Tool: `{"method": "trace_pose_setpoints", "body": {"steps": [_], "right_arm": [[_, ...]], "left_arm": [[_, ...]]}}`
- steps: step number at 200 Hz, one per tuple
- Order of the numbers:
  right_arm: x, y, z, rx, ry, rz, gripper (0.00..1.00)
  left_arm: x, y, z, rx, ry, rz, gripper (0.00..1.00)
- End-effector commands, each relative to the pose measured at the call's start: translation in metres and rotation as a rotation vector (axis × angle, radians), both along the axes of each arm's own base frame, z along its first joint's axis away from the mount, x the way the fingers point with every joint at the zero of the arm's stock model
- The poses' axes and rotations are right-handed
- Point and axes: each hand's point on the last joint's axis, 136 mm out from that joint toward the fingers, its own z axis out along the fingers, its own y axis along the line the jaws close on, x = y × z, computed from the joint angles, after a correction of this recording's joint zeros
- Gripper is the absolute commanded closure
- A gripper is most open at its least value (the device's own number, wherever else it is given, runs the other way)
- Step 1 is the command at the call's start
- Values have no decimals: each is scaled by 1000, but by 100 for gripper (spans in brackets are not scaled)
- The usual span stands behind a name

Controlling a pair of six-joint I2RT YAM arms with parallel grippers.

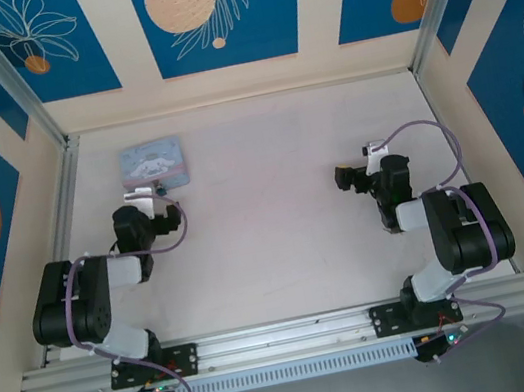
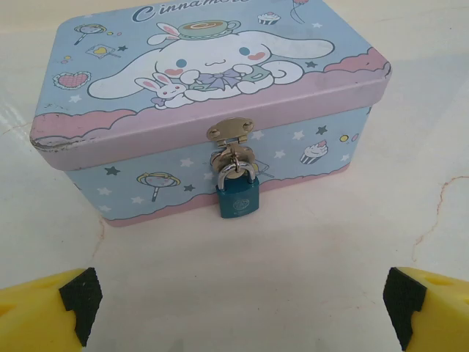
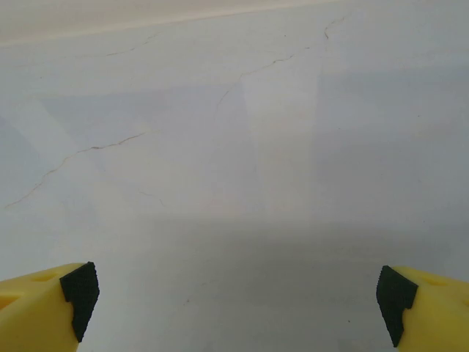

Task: Unlock a padlock with a key

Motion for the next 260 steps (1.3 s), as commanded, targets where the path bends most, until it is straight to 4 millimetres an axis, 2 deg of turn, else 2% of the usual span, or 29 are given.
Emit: {"method": "trace_pose_setpoints", "body": {"steps": [1,100,113,148,171,179,182,188,194,210,242,260], "right_arm": [[7,-1,13,-18,-43,11,0],[7,-1,14,-18,-47,11,1],[7,-6,18,-27,-54,-30,1],[0,-15,59,-63,-54,-129,1],[-4,-26,78,80,48,-232,1],[-7,-37,76,130,119,-329,1],[-6,-42,81,156,128,-378,1],[-13,-52,75,189,201,-464,1],[-15,-55,76,216,247,-494,1],[-12,-46,79,259,321,-449,1],[-14,-3,81,353,407,-241,0],[-20,18,82,421,447,-153,0]], "left_arm": [[2,1,7,2,-27,-13,0],[2,1,9,1,-28,-16,0],[7,1,22,5,18,-13,0],[9,3,71,-37,21,17,0],[15,12,91,-81,71,104,0],[19,14,96,-92,78,120,0],[20,13,98,-94,81,120,0],[24,13,100,-100,88,125,0],[28,14,103,-107,98,136,0],[39,22,107,-111,144,199,0],[69,45,103,-143,250,297,0],[92,53,92,-188,313,306,0]]}}
